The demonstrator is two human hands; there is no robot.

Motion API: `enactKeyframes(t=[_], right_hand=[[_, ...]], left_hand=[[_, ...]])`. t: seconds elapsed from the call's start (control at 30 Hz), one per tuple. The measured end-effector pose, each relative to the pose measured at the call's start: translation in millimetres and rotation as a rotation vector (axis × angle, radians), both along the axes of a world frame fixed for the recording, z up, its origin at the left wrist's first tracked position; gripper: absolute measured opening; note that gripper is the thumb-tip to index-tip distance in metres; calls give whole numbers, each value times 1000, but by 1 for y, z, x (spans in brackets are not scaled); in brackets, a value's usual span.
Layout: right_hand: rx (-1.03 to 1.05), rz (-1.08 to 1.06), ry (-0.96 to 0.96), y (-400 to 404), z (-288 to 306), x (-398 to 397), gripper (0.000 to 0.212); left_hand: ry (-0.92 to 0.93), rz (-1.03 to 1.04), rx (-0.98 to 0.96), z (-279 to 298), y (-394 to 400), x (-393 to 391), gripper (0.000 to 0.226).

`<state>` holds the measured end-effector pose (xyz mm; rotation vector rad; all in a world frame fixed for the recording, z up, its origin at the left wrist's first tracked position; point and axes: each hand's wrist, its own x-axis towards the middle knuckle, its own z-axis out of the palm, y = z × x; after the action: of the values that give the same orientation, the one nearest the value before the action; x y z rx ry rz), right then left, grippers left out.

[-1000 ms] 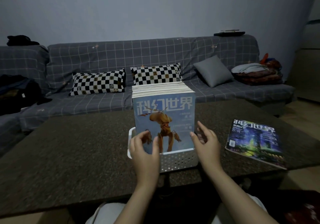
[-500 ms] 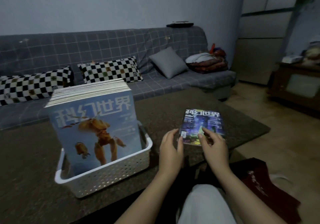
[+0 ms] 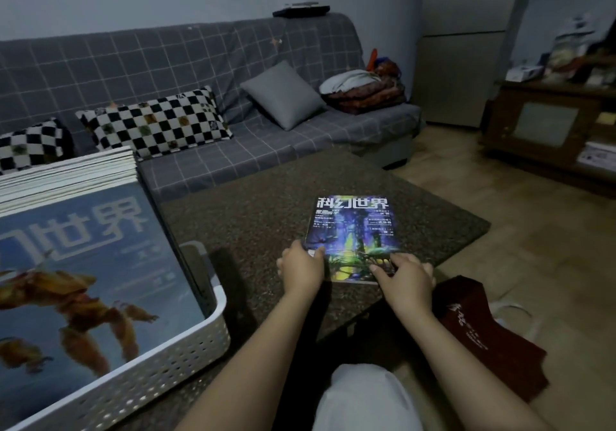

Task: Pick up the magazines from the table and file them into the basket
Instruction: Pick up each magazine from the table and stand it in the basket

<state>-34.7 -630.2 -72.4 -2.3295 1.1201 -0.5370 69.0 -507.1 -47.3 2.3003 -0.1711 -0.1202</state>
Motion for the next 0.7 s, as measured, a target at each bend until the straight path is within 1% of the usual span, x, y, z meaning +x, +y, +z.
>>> enactKeyframes(t=[0.07, 0.13, 0.23, 0.3, 0.4, 0.47, 0.5, 0.57, 0.63, 0.7], right_hand=[[1, -9, -5, 0, 1, -2, 48], [26, -15, -50, -1, 2, -6, 45], [94, 6, -137, 2, 6, -17, 42], [149, 9, -198, 7, 8, -26, 45], [300, 8, -264, 14, 12, -41, 58], [461, 28, -312, 21, 14, -50, 65], [550, 42, -347, 26, 17, -54, 64], [652, 89, -412, 39, 25, -59, 54], [716, 147, -499, 52, 38, -62, 36], [769, 214, -590, 67, 52, -65, 21]], left_hand=[[92, 48, -27, 2, -1, 6, 50], [131, 24, -78, 5, -1, 7, 41], [107, -27, -175, 8, 4, -7, 21], [61, -47, -231, 9, 13, -22, 17], [-41, -61, -317, 16, 33, -43, 13], [-73, -73, -407, 23, 50, -55, 13], [-82, -83, -444, 27, 59, -62, 13], [-99, -100, -512, 34, 79, -74, 11], [-116, -116, -601, 41, 99, -85, 8], [-192, -130, -653, 48, 119, -94, 6]])
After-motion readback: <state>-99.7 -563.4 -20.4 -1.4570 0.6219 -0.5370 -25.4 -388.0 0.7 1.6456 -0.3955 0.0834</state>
